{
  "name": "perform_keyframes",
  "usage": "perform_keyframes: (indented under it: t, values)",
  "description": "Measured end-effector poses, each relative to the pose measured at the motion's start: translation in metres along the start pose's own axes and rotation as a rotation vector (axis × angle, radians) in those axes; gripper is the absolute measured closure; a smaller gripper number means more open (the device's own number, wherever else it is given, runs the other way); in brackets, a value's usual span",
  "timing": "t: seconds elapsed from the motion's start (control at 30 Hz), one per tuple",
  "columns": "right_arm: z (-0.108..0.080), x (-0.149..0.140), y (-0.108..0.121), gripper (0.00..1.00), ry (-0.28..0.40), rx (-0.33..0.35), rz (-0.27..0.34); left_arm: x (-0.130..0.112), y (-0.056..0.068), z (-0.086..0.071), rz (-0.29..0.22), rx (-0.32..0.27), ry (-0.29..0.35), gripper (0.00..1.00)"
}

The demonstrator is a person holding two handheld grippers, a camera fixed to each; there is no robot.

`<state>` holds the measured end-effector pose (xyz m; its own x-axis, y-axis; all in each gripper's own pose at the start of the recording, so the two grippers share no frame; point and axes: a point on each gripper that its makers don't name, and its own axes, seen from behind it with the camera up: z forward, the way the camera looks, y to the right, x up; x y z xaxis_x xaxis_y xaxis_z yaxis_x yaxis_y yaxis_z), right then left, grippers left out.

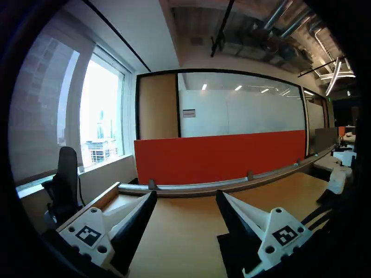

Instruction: Fold towel

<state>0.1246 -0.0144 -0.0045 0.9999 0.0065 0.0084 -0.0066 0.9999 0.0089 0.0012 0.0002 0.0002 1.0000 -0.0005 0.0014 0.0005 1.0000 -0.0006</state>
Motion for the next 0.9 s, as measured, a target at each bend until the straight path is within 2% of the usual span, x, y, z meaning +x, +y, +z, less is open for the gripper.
perform_keyframes:
  t: [0.17, 0.37, 0.57, 0.77, 0.9]
  values:
    - [0.000, 0.011, -0.002, 0.00, -0.014, 0.003, -0.006, 0.005, 0.002, 0.002, 0.003, -0.011, -0.016, 0.06]
    - [-0.001, 0.022, -0.009, 0.00, -0.034, 0.035, -0.031, 0.007, 0.014, 0.001, 0.036, -0.072, -0.050, 0.06]
    - [-0.004, 0.024, -0.025, 0.00, -0.069, 0.106, -0.068, 0.006, 0.028, -0.001, 0.064, -0.153, -0.092, 0.06]
    - [-0.005, 0.023, -0.039, 0.00, -0.114, 0.172, -0.095, 0.006, 0.036, -0.003, 0.089, -0.219, -0.121, 0.06]
    - [-0.007, 0.016, -0.046, 0.00, -0.153, 0.214, -0.115, -0.004, 0.042, -0.005, 0.105, -0.264, -0.156, 0.06]
